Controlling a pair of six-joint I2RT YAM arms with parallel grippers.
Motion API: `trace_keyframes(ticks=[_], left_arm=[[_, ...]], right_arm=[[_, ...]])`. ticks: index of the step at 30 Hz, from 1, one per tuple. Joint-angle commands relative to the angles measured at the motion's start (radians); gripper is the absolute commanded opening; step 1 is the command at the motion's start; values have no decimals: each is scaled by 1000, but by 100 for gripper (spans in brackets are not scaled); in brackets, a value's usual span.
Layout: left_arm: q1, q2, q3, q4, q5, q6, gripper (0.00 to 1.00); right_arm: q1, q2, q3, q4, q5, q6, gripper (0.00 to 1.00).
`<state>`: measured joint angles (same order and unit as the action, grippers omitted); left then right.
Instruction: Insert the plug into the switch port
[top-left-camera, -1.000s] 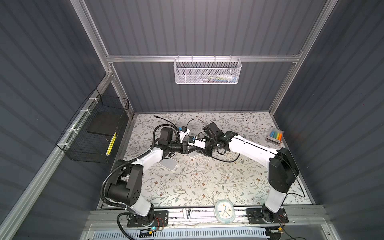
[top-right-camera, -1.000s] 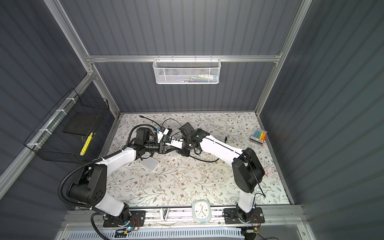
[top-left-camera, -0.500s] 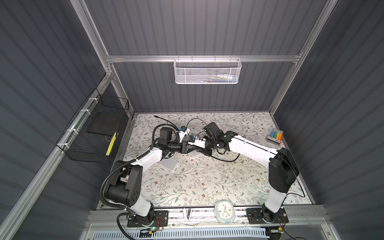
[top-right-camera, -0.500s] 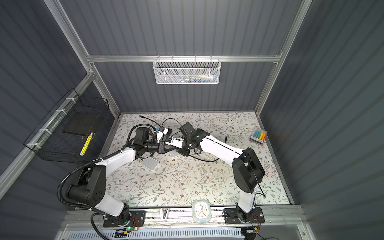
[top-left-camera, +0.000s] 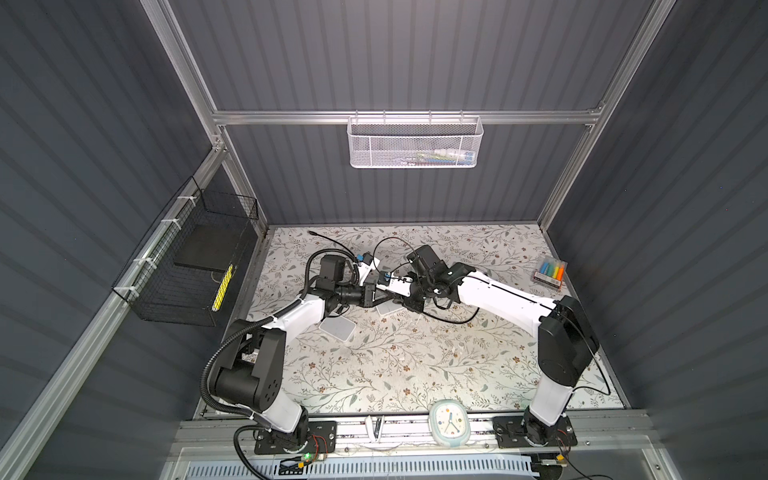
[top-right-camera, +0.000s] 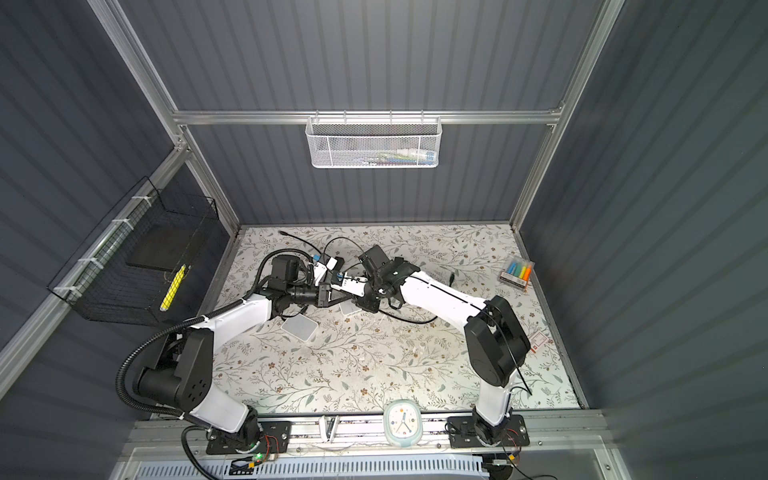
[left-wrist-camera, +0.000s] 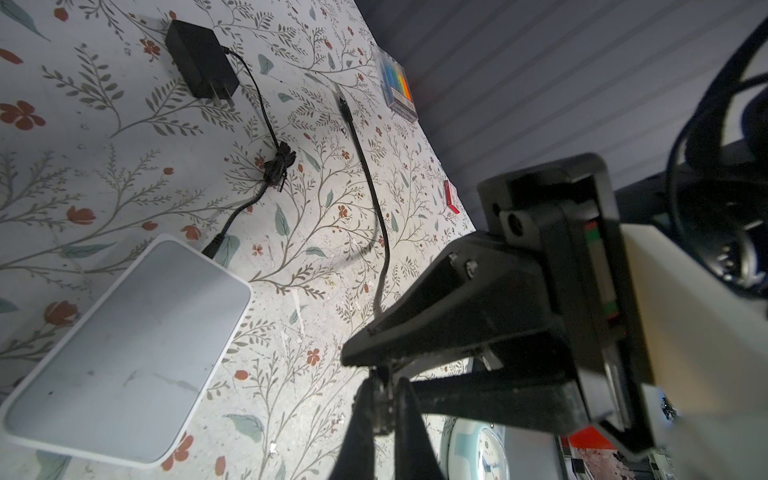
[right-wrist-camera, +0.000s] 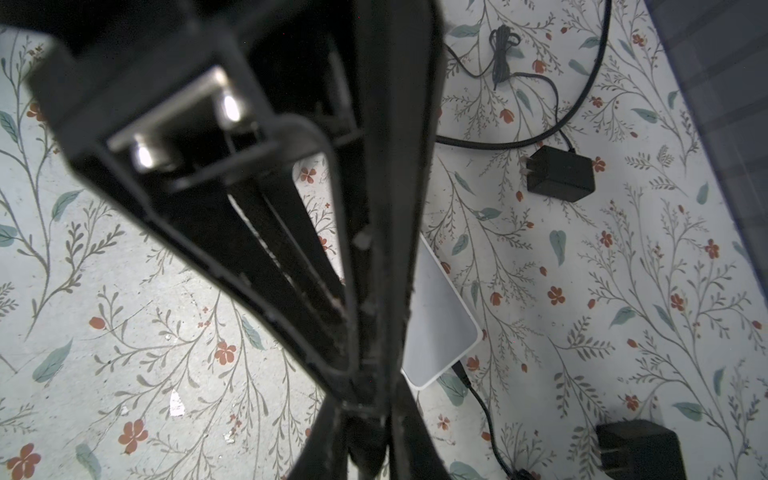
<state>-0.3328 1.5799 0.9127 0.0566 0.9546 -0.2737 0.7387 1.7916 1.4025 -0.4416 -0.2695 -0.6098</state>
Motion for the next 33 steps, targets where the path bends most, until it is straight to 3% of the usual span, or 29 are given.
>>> trace_keyframes(ticks=[1, 9, 14, 21, 33], left_arm=[[5, -1, 22, -17, 8, 19, 0], [5, 2, 34, -26, 8, 22, 0], [5, 1, 36, -29, 10, 22, 0], [5, 6, 37, -32, 14, 22, 0], [5, 6, 38, -37, 7, 30, 0]], right_arm=[[3, -43, -41, 19, 10, 1, 19], [-1, -66, -88, 47, 16, 11, 29], [-6, -78, -105, 85, 10, 15, 29], [-7, -78, -91, 95, -2, 20, 25], [-15, -84, -91, 80, -9, 25, 9]])
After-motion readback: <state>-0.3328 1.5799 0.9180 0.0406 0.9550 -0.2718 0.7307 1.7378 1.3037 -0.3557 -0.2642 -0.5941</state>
